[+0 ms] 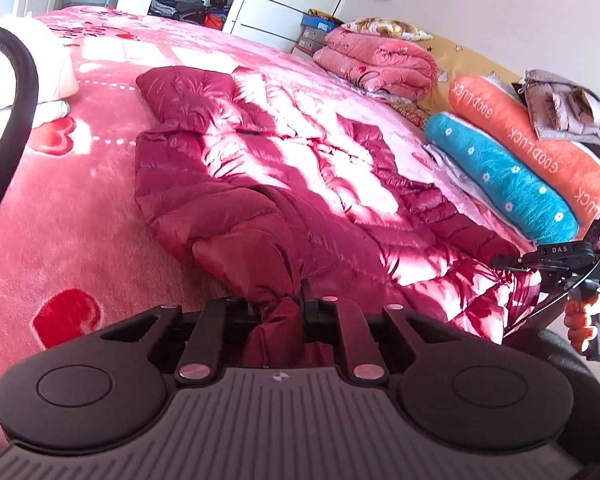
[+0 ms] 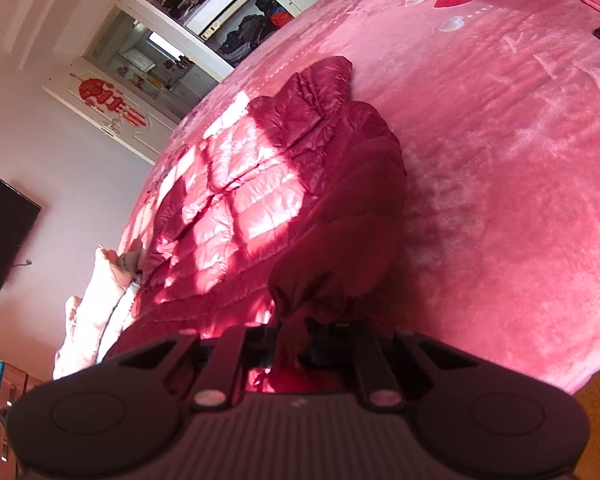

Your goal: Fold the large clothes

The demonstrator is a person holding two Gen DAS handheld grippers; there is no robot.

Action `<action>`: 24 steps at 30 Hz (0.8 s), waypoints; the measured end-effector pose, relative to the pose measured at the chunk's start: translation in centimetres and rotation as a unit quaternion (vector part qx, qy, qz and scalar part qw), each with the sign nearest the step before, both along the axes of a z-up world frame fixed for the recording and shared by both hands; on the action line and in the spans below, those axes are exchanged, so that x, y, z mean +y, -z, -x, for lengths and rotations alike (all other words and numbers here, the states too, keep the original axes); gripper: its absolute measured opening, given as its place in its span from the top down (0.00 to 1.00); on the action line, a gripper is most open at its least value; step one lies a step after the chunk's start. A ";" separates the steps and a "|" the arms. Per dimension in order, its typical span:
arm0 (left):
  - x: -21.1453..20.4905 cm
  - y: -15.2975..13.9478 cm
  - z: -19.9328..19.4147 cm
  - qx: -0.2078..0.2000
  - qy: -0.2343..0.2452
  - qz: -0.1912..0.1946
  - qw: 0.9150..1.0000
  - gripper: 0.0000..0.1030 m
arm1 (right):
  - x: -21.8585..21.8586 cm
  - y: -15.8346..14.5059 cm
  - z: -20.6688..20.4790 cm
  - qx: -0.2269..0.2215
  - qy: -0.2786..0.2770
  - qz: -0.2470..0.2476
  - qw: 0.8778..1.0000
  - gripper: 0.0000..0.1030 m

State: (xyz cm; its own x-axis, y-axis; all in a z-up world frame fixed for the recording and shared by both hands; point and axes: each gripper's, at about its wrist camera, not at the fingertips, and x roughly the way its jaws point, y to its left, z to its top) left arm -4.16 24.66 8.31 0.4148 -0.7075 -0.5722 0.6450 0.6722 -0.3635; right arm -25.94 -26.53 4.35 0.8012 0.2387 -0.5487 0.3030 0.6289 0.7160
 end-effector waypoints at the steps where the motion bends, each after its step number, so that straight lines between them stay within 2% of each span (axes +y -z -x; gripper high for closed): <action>1: 0.3 -0.5 -0.1 0.000 -0.002 0.012 1.000 0.87 | 0.2 -0.7 0.1 -0.017 0.004 -0.009 1.000 0.93; 9: 4.4 -5.3 0.0 -0.013 -0.030 0.095 0.995 0.89 | 3.0 -5.5 1.4 -0.125 -0.011 -0.056 0.991 0.95; 17: 10.7 -8.6 2.7 -0.004 -0.065 0.152 0.986 0.91 | 4.2 -8.2 5.2 -0.205 -0.007 -0.134 0.969 0.95; 21: 12.0 -9.2 2.7 0.012 -0.088 0.189 0.978 0.91 | 3.5 -8.8 5.9 -0.236 0.014 -0.174 0.956 0.95; 24: 11.0 -9.6 1.2 0.018 -0.099 0.210 0.973 0.91 | 2.5 -8.6 4.8 -0.251 0.056 -0.200 0.945 0.95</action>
State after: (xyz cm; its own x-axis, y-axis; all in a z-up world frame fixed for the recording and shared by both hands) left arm -5.35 35.66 17.87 0.5520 -0.7902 -0.2663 0.5005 0.5694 -0.6522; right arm -30.74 -24.07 12.91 0.9694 0.2442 0.0243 -0.0898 0.2610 0.9612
